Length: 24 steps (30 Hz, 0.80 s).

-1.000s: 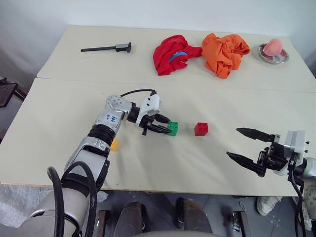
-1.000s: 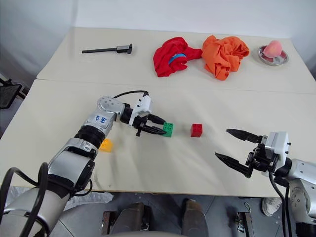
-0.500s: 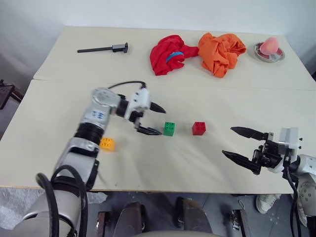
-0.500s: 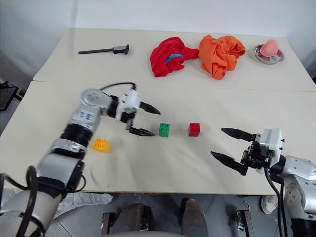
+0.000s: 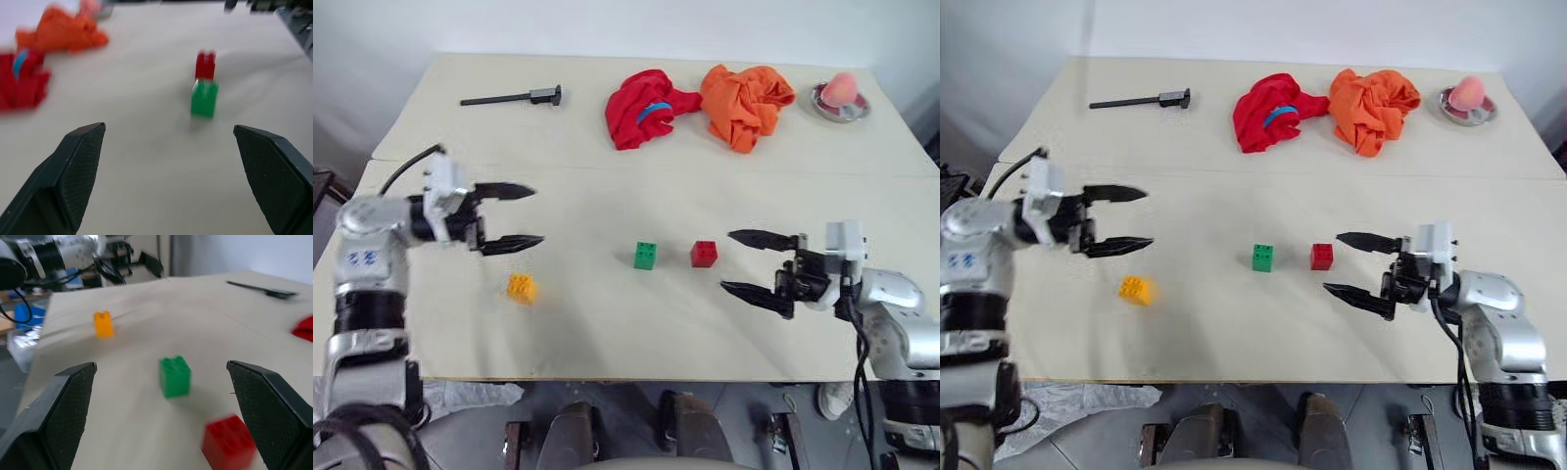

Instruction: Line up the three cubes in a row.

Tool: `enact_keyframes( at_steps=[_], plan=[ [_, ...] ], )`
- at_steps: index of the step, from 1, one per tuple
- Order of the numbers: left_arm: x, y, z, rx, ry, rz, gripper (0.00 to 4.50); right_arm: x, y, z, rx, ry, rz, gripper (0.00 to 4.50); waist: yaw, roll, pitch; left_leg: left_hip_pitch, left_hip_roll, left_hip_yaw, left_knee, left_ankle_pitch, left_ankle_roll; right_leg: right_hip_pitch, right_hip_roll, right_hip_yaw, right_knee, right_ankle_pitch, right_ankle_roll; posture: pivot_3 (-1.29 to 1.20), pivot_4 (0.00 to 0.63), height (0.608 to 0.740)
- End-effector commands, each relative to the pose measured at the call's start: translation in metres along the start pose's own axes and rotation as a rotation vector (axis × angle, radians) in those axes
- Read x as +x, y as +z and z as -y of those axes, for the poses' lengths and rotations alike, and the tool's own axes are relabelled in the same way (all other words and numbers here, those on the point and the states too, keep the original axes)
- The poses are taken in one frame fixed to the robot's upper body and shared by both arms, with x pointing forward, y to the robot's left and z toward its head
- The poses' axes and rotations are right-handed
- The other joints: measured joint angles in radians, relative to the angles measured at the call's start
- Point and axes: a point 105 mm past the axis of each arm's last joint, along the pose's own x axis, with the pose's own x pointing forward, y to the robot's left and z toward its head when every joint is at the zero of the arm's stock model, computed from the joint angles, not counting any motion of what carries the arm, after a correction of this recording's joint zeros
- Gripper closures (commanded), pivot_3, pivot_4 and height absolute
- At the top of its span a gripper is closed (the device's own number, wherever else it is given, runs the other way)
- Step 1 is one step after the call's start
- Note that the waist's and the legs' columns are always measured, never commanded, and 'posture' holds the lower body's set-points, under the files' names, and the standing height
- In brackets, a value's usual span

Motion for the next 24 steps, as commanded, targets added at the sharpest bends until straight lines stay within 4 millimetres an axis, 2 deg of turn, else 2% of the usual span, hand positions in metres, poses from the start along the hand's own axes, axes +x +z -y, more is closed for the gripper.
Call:
enact_keyframes(
  at_steps=[1,3,5,7,9,10,14,18,20,24],
  plan=[
    [-0.047,0.005,0.002,0.028,0.148,-0.012,0.05,0.021,0.014,-0.01,-0.032,0.109,0.057,0.0,-0.002,0.0,0.0,0.0,0.0,-0.001,0.0,0.0,0.0,0.0,0.0,0.0,0.0,0.0,0.0,0.0,0.15,0.74],
    [-0.078,-0.011,0.011,-0.034,0.239,-0.05,0.05,0.03,0.013,-0.019,-0.02,0.19,0.045,0.0,-0.003,0.0,0.0,0.001,0.0,-0.003,-0.001,0.0,0.0,-0.001,0.0,0.001,0.0,0.0,0.0,0.0,0.15,0.74],
    [-0.116,-0.034,0.028,-0.113,0.338,-0.12,0.05,0.04,0.012,-0.027,-0.03,0.256,0.045,0.0,-0.007,0.0,0.0,0.001,0.0,-0.005,-0.001,0.0,0.0,-0.001,0.0,0.001,0.0,0.0,0.0,0.0,0.15,0.74],
    [-0.133,-0.046,0.046,-0.169,0.366,-0.163,0.05,0.042,0.012,-0.029,-0.029,0.27,0.05,0.0,-0.01,0.0,0.0,0.001,0.0,-0.005,-0.002,0.0,0.0,-0.001,-0.001,0.001,0.0,0.0,0.0,0.0,0.15,0.74],
    [-0.136,-0.051,0.06,-0.203,0.35,-0.184,0.05,0.041,0.012,-0.029,-0.035,0.265,0.049,0.0,-0.002,0.0,0.0,0.001,0.0,-0.005,-0.002,0.0,0.0,-0.001,-0.001,0.0,0.0,0.0,0.0,0.0,0.15,0.74],
    [-0.134,-0.05,0.063,-0.2,0.341,-0.181,0.05,0.039,0.011,-0.028,-0.036,0.263,0.046,0.0,0.006,0.0,0.0,0.001,0.0,-0.004,-0.002,0.0,0.0,-0.001,-0.002,0.0,0.0,0.0,0.0,0.0,0.15,0.74],
    [-0.104,-0.045,0.075,-0.181,0.223,-0.137,0.05,0.025,0.008,-0.021,-0.046,0.218,0.011,0.0,0.03,-0.001,0.0,0.001,0.0,-0.006,0.0,-0.001,0.0,0.001,-0.003,-0.001,0.0,0.0,-0.001,0.0,0.15,0.74],
    [-0.063,-0.044,0.072,-0.144,0.089,-0.095,0.05,0.003,0.0,-0.016,-0.032,0.171,-0.058,0.0,0.028,0.0,0.0,0.001,-0.001,-0.006,0.0,-0.001,0.0,0.001,-0.003,-0.001,0.0,0.0,-0.001,0.0,0.15,0.74],
    [-0.04,-0.05,0.07,-0.115,-0.001,-0.106,0.05,-0.009,-0.004,-0.015,-0.014,0.14,-0.094,0.0,0.026,0.0,0.0,0.001,-0.002,-0.001,0.0,-0.001,0.0,0.001,-0.002,-0.001,0.0,0.0,-0.001,0.0,0.15,0.74],
    [-0.018,-0.059,0.066,-0.11,-0.115,-0.108,0.05,-0.02,-0.01,-0.015,0.003,0.1,-0.13,0.0,0.009,0.0,0.0,0.002,0.0,0.004,-0.001,-0.001,0.0,0.0,-0.001,0.001,0.001,0.0,-0.001,0.0,0.15,0.74]
  ],
)
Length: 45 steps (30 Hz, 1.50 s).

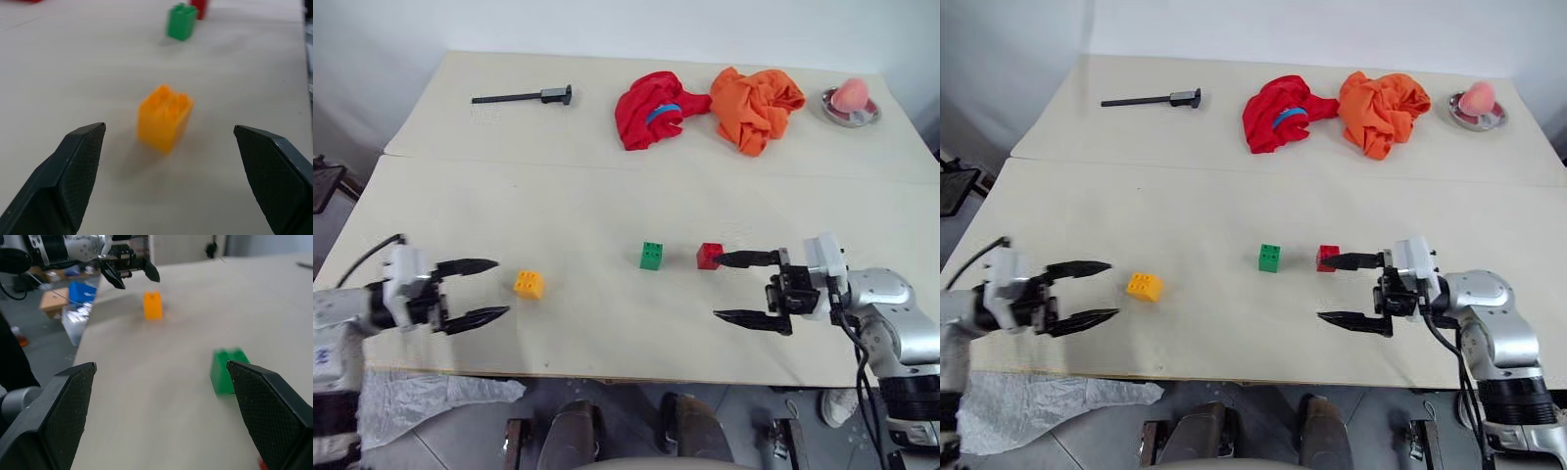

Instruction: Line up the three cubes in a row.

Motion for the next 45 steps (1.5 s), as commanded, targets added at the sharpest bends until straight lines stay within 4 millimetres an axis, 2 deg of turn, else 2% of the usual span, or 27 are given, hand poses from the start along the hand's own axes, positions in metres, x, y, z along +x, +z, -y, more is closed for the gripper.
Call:
enact_keyframes(
  at_steps=[1,4,5,7,11,14,15,16,19,21,24,26,33,40,41,42,45],
  plan=[
    [0.011,-0.006,-0.001,0.031,-0.087,-0.036,0.05,-0.01,0.003,-0.001,-0.035,-0.029,-0.012,0.0,-0.013,0.0,0.0,0.0,0.0,0.0,0.0,0.0,0.0,0.0,0.0,0.0,0.0,0.0,0.0,0.0,0.15,0.74],
    [0.013,-0.014,0.0,0.069,-0.169,-0.113,0.05,-0.013,0.003,-0.004,-0.039,-0.055,-0.013,0.0,-0.022,0.0,0.0,0.0,0.0,0.001,-0.001,0.0,0.0,-0.001,0.0,0.001,0.0,0.0,0.0,0.0,0.15,0.74],
    [0.012,-0.014,-0.003,0.073,-0.169,-0.116,0.21,-0.014,0.003,-0.005,-0.04,-0.063,-0.011,0.0,-0.023,0.0,0.0,0.001,0.0,0.002,-0.001,0.0,0.0,-0.001,0.0,0.001,0.0,0.0,0.0,0.0,0.15,0.74],
    [0.01,-0.01,-0.008,0.084,-0.164,-0.103,0.62,-0.016,0.002,-0.007,-0.04,-0.078,-0.013,0.0,-0.022,0.0,0.0,0.0,0.0,0.001,-0.001,0.0,0.0,-0.001,0.0,0.001,0.0,0.0,0.0,0.0,0.15,0.74],
    [0.009,-0.008,-0.007,0.099,-0.211,-0.111,1.8,-0.02,0.0,-0.011,-0.039,-0.109,-0.019,0.0,-0.014,0.0,0.0,0.0,0.0,0.001,0.0,0.0,0.0,-0.001,0.0,0.001,0.0,0.0,0.0,0.0,0.15,0.74],
    [0.017,0.004,-0.011,0.119,-0.217,-0.062,2.77,-0.023,-0.002,-0.013,-0.04,-0.136,-0.023,0.0,-0.009,0.0,0.0,0.0,0.0,0.001,0.0,0.0,0.0,-0.001,0.0,0.001,0.0,0.0,0.0,0.0,0.15,0.74],
    [0.022,0.01,-0.015,0.135,-0.215,-0.04,2.99,-0.024,-0.003,-0.013,-0.038,-0.145,-0.024,0.0,-0.004,0.0,0.0,0.0,0.0,0.0,0.0,0.0,0.0,-0.001,-0.001,0.001,0.0,0.0,0.0,0.0,0.15,0.74],
    [0.028,0.017,-0.018,0.147,-0.217,-0.019,3.03,-0.025,-0.003,-0.014,-0.038,-0.152,-0.026,0.0,-0.003,0.0,0.0,-0.001,0.0,0.0,0.001,0.0,0.0,0.0,0.0,0.001,0.0,0.0,0.0,0.0,0.15,0.74],
    [0.047,0.038,-0.028,0.174,-0.237,0.041,3.03,-0.03,-0.004,-0.014,-0.039,-0.178,-0.03,0.0,0.005,0.0,0.0,-0.001,0.0,0.0,0.001,0.0,0.0,0.0,0.0,0.001,0.0,0.0,0.0,0.0,0.15,0.74],
    [0.069,0.049,-0.038,0.19,-0.267,0.046,3.03,-0.035,-0.005,-0.012,-0.042,-0.208,-0.035,0.0,0.011,0.0,0.0,-0.001,-0.001,0.0,0.002,0.0,0.0,0.0,0.0,0.001,0.0,0.0,0.001,0.0,0.15,0.74],
    [0.105,0.052,-0.049,0.22,-0.306,0.021,3.03,-0.043,-0.003,-0.007,-0.045,-0.26,-0.024,0.0,0.015,0.0,0.0,-0.001,-0.001,0.0,0.002,0.0,0.001,0.001,0.0,0.0,0.0,0.001,0.001,0.0,0.15,0.74],
    [0.121,0.049,-0.051,0.213,-0.324,0.004,3.03,-0.045,-0.002,-0.006,-0.049,-0.279,-0.017,0.0,0.013,0.0,0.0,-0.001,-0.002,0.0,0.002,0.0,0.001,0.001,0.0,0.0,-0.001,0.001,0.001,0.0,0.15,0.74],
    [0.133,0.036,-0.052,0.214,-0.376,-0.087,3.03,-0.049,-0.003,-0.011,-0.05,-0.312,-0.016,0.0,-0.014,-0.001,0.0,-0.001,-0.001,0.002,-0.001,0.0,0.001,-0.001,0.001,0.0,-0.002,0.001,0.001,0.0,0.15,0.74],
    [0.124,0.027,-0.054,0.16,-0.386,-0.138,3.03,-0.049,-0.01,-0.021,-0.031,-0.328,-0.015,0.0,-0.011,-0.001,0.0,-0.001,-0.001,0.001,0.0,0.0,0.001,0.0,0.0,0.0,-0.002,0.001,0.002,0.0,0.15,0.74],
    [0.123,0.028,-0.056,0.166,-0.367,-0.136,2.3,-0.049,-0.011,-0.021,-0.029,-0.329,-0.014,0.0,-0.011,-0.001,0.0,-0.001,-0.001,0.001,0.0,0.0,0.001,0.0,0.0,0.001,-0.002,0.001,0.002,0.0,0.15,0.74],
    [0.122,0.028,-0.057,0.174,-0.352,-0.134,2.12,-0.048,-0.011,-0.021,-0.028,-0.329,-0.014,0.0,-0.011,-0.001,0.0,-0.001,-0.001,0.001,0.0,0.0,0.001,0.0,0.0,0.0,-0.001,0.001,0.002,0.0,0.15,0.74],
    [0.118,0.029,-0.061,0.175,-0.318,-0.111,1.19,-0.048,-0.013,-0.021,-0.025,-0.331,-0.01,0.0,-0.012,-0.001,0.0,-0.001,-0.001,0.001,0.0,0.0,0.001,-0.001,0.0,0.0,-0.001,0.001,0.002,0.0,0.15,0.74]
  ],
)
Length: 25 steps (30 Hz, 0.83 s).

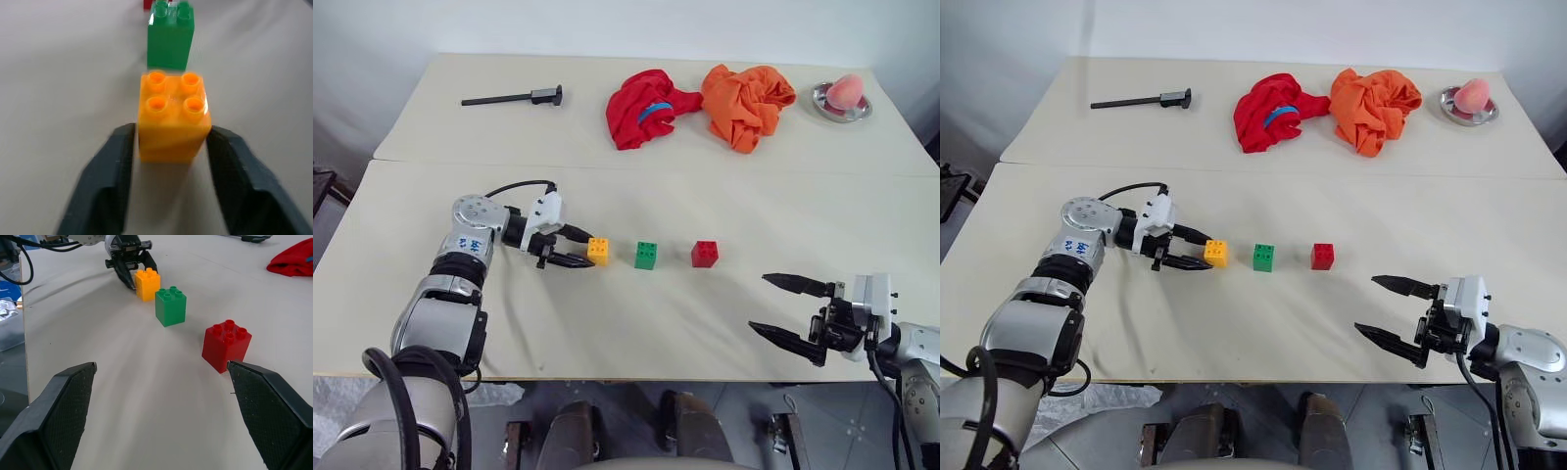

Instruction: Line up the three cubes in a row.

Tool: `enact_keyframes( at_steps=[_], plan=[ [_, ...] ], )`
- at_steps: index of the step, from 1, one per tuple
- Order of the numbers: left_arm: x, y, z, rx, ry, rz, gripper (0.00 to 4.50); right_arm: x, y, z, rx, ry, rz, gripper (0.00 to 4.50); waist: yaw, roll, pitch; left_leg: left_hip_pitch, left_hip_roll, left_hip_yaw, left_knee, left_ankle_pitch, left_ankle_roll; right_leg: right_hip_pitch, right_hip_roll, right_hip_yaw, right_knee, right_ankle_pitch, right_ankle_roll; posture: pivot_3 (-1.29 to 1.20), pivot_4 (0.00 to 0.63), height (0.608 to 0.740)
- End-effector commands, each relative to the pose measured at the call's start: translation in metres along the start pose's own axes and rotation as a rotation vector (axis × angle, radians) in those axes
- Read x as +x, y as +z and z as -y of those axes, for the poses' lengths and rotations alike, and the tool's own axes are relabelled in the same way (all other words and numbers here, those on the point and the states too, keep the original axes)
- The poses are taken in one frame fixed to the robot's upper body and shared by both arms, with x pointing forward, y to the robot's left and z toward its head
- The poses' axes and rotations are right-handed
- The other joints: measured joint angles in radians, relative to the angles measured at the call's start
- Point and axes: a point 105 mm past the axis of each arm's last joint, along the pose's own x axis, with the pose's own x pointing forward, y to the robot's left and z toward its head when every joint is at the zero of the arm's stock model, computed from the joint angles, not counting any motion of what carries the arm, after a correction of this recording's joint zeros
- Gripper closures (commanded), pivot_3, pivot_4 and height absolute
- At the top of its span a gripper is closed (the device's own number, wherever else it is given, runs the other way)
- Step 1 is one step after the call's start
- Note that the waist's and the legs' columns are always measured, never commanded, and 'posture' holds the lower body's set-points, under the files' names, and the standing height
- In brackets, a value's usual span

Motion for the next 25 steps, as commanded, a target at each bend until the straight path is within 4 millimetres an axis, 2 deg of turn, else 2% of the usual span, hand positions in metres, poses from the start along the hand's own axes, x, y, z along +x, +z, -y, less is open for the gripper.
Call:
enact_keyframes(
  at_steps=[1,3,4,6,9,14,19,25],
  plan=[
    [-0.013,0.008,-0.001,0.023,0.006,0.042,0.86,0.001,0.008,0.0,-0.033,-0.003,0.034,0.0,0.0,0.0,0.0,0.0,0.0,0.0,0.0,0.0,0.0,0.0,0.0,0.0,0.0,0.0,0.0,0.0,0.15,0.74],
    [-0.03,0.019,-0.001,0.018,0.046,0.154,0.23,-0.001,0.007,0.003,0.027,-0.007,0.042,0.0,-0.001,0.0,0.0,0.0,0.0,0.0,0.0,0.0,0.0,0.0,0.0,0.0,0.0,0.0,0.0,0.0,0.15,0.74],
    [-0.042,0.022,0.001,0.015,0.072,0.197,0.07,-0.003,0.008,0.005,0.035,-0.01,0.048,0.0,-0.005,0.0,0.0,0.0,0.0,0.0,0.0,0.0,0.0,0.0,0.0,0.0,0.0,0.0,0.0,0.0,0.15,0.74],
    [-0.064,0.024,0.011,0.004,0.114,0.25,0.07,-0.005,0.011,0.008,0.091,-0.009,0.056,0.0,-0.011,0.0,0.0,0.0,0.001,-0.001,0.0,0.0,0.0,0.0,0.0,0.0,0.0,0.0,0.0,0.0,0.15,0.74],
    [-0.097,0.012,0.037,-0.04,0.206,0.249,0.07,-0.005,0.022,0.025,-0.01,-0.029,0.111,0.0,-0.03,0.001,0.0,0.002,0.002,-0.005,0.0,0.0,0.0,-0.001,0.0,0.001,0.001,0.0,0.0,0.0,0.15,0.74],
    [-0.133,0.008,0.058,-0.046,0.374,0.266,0.07,-0.001,0.036,0.034,-0.088,0.035,0.128,0.0,-0.01,0.001,0.0,0.002,0.001,-0.009,0.001,0.0,0.0,0.0,-0.001,0.0,0.002,0.0,0.0,0.0,0.15,0.74],
    [-0.15,-0.008,0.069,-0.074,0.457,0.202,0.07,0.002,0.041,0.042,-0.105,0.093,0.115,0.0,0.013,0.001,0.0,0.001,0.0,-0.009,0.002,0.0,0.0,0.002,-0.002,0.0,0.002,0.0,0.0,0.0,0.15,0.74],
    [-0.138,-0.014,0.066,-0.051,0.468,0.18,0.07,0.008,0.043,0.054,-0.112,0.126,0.091,0.0,0.011,0.001,0.0,0.001,0.001,-0.002,0.002,0.0,0.0,0.001,-0.001,-0.001,0.002,0.0,0.0,0.0,0.15,0.74]
  ],
)
